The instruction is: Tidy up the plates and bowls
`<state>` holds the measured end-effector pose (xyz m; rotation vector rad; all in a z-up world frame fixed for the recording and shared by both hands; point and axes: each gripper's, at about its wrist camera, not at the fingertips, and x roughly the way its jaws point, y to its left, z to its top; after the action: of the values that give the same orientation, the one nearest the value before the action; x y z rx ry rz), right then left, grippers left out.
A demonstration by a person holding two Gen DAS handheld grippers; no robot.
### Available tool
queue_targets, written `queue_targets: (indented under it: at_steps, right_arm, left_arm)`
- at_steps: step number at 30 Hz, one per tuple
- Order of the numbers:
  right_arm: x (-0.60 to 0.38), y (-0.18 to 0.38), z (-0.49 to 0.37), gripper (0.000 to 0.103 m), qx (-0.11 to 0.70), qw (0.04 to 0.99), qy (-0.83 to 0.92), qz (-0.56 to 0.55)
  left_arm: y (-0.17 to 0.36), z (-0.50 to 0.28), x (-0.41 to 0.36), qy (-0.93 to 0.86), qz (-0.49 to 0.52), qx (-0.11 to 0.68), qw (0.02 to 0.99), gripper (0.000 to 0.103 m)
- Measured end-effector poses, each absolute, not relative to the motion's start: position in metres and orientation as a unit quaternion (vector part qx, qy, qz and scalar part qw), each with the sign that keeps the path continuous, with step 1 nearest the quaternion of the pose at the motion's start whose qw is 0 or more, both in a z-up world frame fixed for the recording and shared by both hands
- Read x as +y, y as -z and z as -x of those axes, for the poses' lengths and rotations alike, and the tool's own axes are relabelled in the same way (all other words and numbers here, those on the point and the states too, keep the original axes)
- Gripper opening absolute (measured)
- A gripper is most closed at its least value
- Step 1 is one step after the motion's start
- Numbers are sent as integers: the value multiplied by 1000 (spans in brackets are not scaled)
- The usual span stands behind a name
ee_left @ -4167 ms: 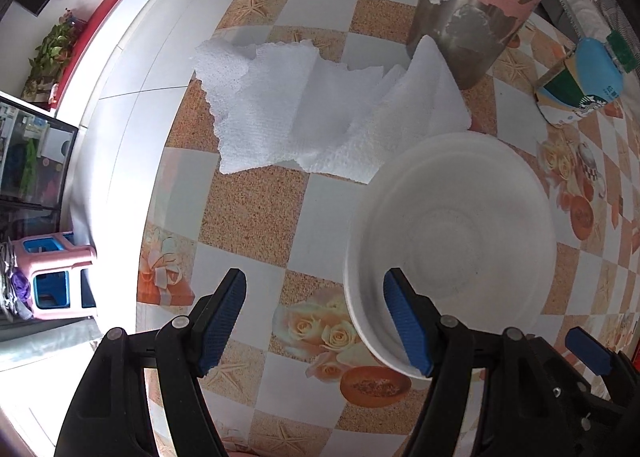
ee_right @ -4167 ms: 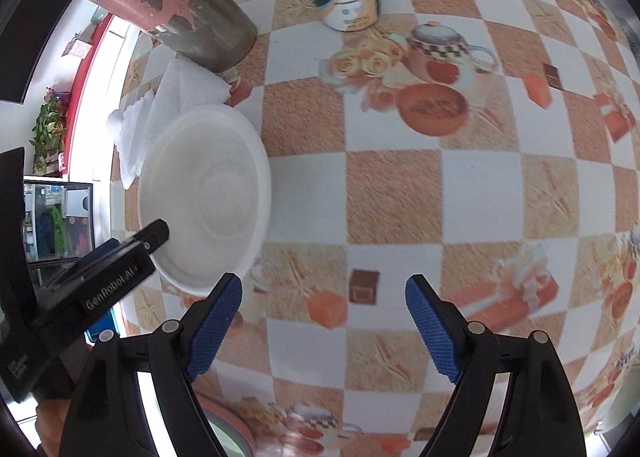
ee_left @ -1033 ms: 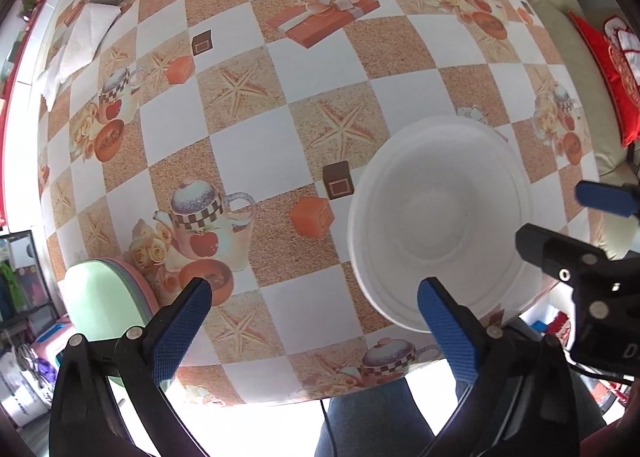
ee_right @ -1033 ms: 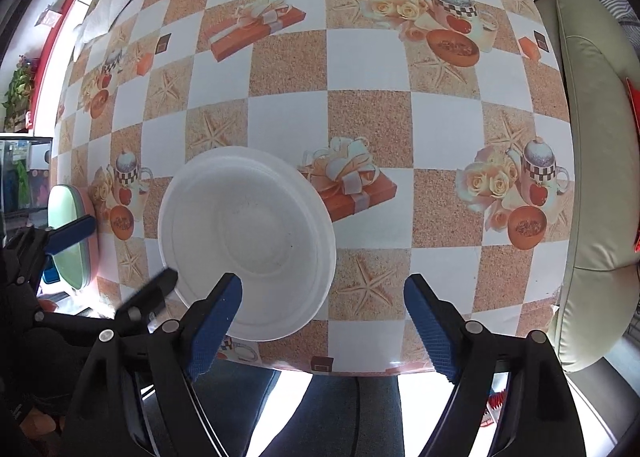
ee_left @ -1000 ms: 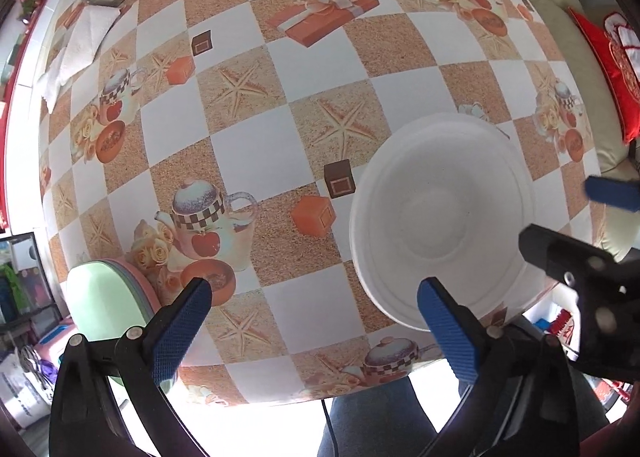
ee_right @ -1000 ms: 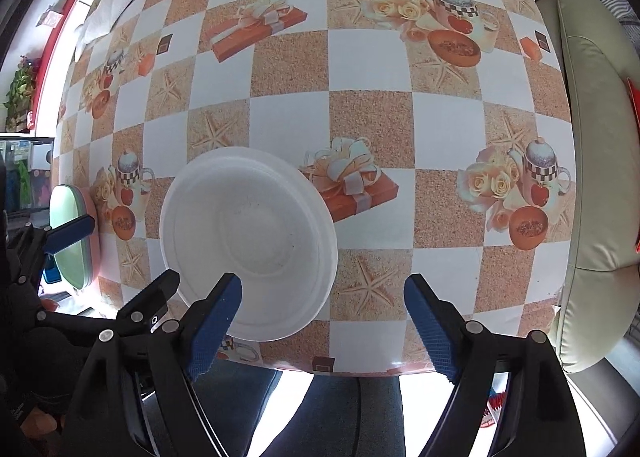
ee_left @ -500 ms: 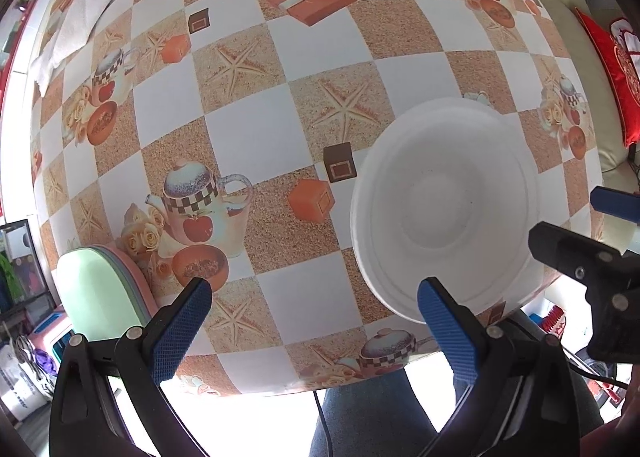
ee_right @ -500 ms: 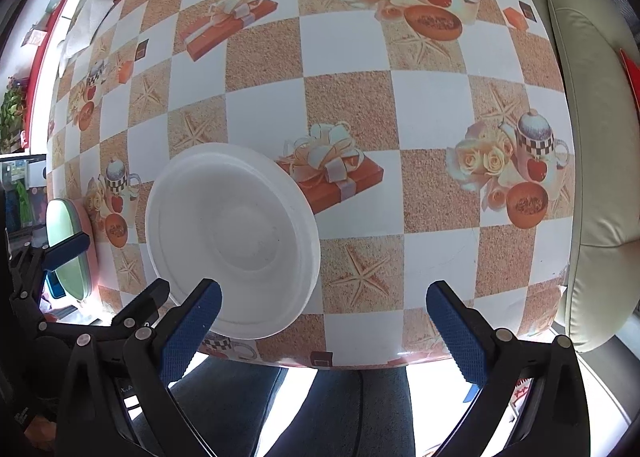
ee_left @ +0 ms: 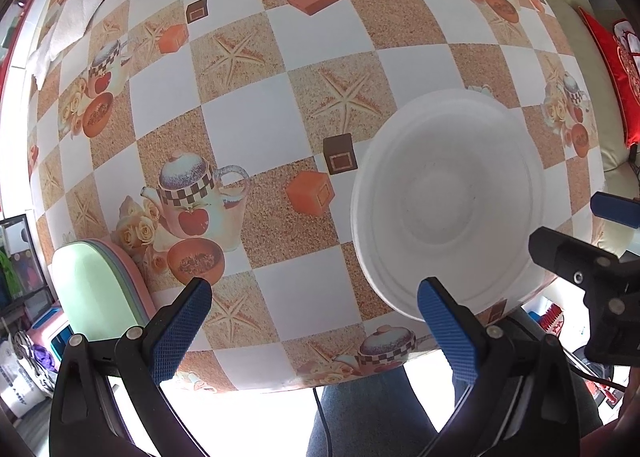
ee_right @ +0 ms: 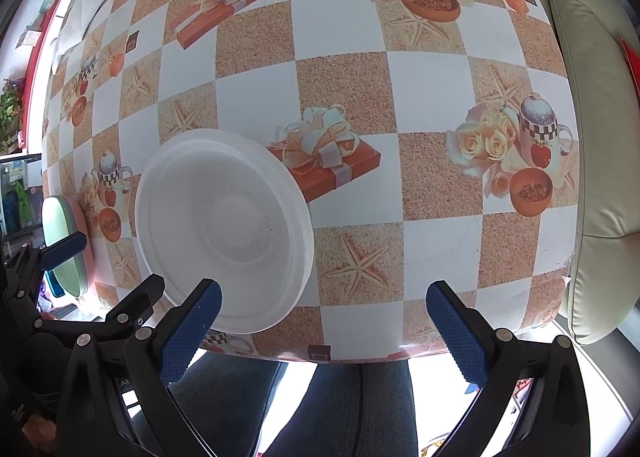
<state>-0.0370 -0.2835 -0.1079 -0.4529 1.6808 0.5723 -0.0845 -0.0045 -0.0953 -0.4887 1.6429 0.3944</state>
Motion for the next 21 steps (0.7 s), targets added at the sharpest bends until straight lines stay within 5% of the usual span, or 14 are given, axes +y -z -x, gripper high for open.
queue_targets:
  at_steps: [21]
  right_arm:
    - [-284, 114, 36, 103, 733, 603, -243, 199]
  left_arm:
    - [103, 83, -4, -178, 215, 722, 633, 103]
